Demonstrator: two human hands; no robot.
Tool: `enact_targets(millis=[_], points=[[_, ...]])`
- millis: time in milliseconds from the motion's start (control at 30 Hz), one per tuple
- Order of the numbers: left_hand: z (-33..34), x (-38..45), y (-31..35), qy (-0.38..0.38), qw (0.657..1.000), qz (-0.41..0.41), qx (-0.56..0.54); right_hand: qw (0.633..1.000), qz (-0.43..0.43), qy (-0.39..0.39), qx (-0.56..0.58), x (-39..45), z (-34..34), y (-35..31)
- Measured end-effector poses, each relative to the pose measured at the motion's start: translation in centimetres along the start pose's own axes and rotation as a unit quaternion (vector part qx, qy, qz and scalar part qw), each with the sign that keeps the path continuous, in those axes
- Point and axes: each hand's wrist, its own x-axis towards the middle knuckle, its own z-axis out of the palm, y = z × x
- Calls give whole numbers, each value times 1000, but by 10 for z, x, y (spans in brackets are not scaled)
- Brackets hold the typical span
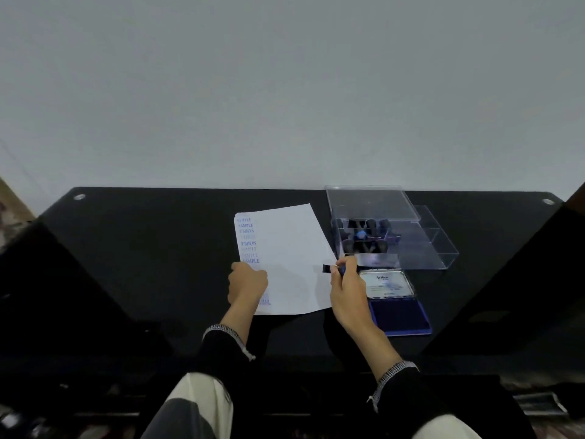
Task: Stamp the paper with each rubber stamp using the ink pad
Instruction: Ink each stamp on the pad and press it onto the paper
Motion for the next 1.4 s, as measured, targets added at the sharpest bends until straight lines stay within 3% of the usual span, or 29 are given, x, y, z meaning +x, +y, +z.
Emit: enact_targets(millis=[200,700,867,1000,1100,1233,1400], points=[[2,-8,-6,0,998,39,47,999,8,40,7,3,1,2],[-10,-50,-53,-104,992,52,51,999,-2,24,39,-15,31,-6],[-18,-37,-55,-168,978,66,108,998,1,42,47,-22,29,-1],[-18,-27,-42,-78,987,85,113,998,1,43,42,-24,29,0],[-16,-9,-31,3,978,169,120,999,2,32,26,-23,30,2],[-18,26,-28,26,950,229,209,1000,10,23,-5,-18,31,-2],[-20,56,-38,49,939,268,212,996,5,47,-73,7,40,-19]])
